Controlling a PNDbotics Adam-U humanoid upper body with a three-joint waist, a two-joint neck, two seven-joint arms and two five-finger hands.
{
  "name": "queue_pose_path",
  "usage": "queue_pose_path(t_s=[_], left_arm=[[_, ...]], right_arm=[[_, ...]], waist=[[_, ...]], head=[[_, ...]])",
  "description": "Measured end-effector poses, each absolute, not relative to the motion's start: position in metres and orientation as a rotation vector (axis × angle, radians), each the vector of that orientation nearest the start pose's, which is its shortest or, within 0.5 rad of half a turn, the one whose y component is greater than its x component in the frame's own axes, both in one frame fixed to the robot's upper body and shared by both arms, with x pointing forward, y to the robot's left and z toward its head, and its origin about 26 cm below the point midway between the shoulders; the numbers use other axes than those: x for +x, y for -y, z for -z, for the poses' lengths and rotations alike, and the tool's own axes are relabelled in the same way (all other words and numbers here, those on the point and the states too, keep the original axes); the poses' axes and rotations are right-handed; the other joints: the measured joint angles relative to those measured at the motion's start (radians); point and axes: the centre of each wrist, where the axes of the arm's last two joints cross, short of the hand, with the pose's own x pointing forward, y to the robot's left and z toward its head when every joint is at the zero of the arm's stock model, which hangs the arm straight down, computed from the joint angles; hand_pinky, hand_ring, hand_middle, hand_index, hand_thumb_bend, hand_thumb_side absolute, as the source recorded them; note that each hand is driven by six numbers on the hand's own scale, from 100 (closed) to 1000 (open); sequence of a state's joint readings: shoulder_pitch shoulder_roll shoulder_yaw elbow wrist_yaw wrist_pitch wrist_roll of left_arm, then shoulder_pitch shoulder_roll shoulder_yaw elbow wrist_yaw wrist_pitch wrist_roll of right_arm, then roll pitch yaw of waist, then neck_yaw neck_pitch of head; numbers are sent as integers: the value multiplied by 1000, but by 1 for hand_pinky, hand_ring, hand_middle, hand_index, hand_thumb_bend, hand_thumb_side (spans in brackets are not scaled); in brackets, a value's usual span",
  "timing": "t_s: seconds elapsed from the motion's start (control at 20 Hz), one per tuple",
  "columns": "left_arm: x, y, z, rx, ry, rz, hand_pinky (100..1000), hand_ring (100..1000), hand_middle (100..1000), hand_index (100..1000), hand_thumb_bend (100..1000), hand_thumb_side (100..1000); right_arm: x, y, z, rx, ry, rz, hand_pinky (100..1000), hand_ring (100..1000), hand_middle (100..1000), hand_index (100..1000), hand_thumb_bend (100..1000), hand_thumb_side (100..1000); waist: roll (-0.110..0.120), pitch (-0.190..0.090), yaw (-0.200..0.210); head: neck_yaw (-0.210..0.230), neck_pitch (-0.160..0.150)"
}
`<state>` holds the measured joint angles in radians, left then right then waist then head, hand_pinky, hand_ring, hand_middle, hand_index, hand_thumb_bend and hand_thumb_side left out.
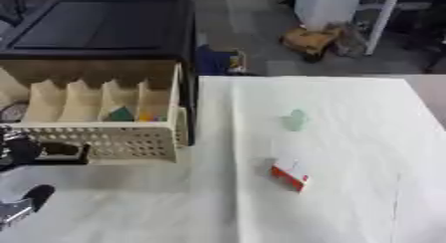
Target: Pick up objects from table and place into drawer.
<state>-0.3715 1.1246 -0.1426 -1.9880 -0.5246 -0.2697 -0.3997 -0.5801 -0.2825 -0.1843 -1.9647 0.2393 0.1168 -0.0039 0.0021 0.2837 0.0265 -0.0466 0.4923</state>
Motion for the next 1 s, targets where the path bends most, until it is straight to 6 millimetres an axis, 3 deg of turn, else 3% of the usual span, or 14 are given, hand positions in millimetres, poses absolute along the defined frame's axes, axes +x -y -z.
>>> queue_pose_path(t_s=[0.5, 1.0], left_arm=[[285, -326, -302, -1302, -2112, -2431, 100, 100, 100, 918, 100, 1000], [282, -327, -338, -1050, -2375, -2120, 100, 100, 100, 864, 100, 1000]], right_arm=[[318, 271, -284, -533, 2404, -240, 633, 567, 548, 872, 100, 1000], [318, 270, -284, -544, 2406, -232, 635, 572, 552, 870, 102, 1000]], waist=[[-4, -2, 5], [-4, -16, 19]], head=[[-10, 8], [-54, 26]])
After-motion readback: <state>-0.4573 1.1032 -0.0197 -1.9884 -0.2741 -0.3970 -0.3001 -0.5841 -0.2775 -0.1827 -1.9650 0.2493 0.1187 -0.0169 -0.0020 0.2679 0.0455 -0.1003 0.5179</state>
